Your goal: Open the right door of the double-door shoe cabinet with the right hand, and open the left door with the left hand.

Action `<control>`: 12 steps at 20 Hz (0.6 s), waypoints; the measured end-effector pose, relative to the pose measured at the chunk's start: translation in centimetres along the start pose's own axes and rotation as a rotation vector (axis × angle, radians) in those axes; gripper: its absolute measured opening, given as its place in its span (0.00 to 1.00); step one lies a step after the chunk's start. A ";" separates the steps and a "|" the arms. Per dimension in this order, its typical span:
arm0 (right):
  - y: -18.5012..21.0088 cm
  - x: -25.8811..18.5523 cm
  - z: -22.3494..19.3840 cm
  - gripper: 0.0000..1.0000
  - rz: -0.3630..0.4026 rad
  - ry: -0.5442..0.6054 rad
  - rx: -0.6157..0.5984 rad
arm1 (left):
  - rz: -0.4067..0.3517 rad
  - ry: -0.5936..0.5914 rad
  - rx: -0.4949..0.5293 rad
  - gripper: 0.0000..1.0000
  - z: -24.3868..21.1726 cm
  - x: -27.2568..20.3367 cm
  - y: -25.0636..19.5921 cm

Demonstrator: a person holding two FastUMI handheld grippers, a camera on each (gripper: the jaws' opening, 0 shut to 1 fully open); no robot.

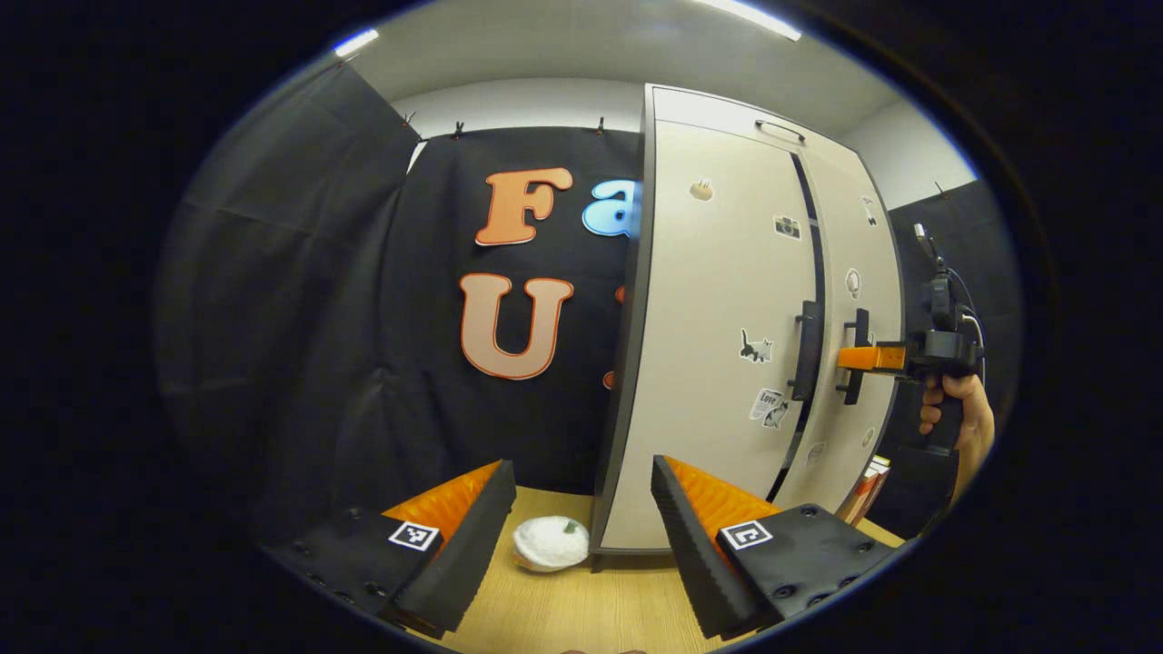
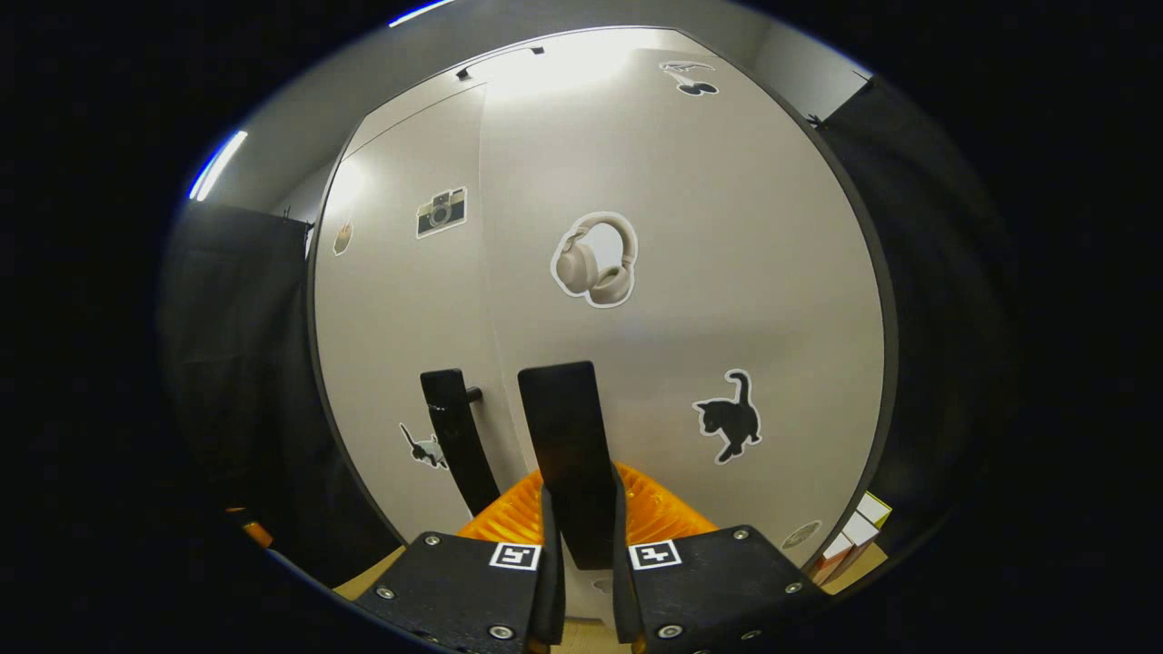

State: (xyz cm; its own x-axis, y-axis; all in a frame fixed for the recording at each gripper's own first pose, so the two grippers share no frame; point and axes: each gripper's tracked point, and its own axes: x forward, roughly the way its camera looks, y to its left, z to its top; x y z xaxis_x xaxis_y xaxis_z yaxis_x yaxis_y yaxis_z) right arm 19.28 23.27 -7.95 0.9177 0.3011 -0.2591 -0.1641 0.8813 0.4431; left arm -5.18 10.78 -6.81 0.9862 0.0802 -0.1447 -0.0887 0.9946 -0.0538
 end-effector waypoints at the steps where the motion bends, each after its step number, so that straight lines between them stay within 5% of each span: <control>1: 0.0 -0.5 0.1 0.21 0.019 0.000 -0.007 | -0.010 -0.004 0.006 0.96 0.2 -0.2 -0.8; 12: -1.1 -5.8 0.3 0.21 0.124 -0.020 -0.091 | -0.076 0.019 0.035 0.96 -0.7 -0.2 -7.4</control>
State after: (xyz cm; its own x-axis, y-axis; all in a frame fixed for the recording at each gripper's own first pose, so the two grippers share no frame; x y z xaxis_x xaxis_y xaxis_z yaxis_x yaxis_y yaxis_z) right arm 14.22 20.49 -6.66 0.8954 0.4029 -0.1895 -0.3076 0.8675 0.3908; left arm -4.77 3.32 -7.05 0.9871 0.0031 -0.1601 -0.0081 0.9995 -0.0306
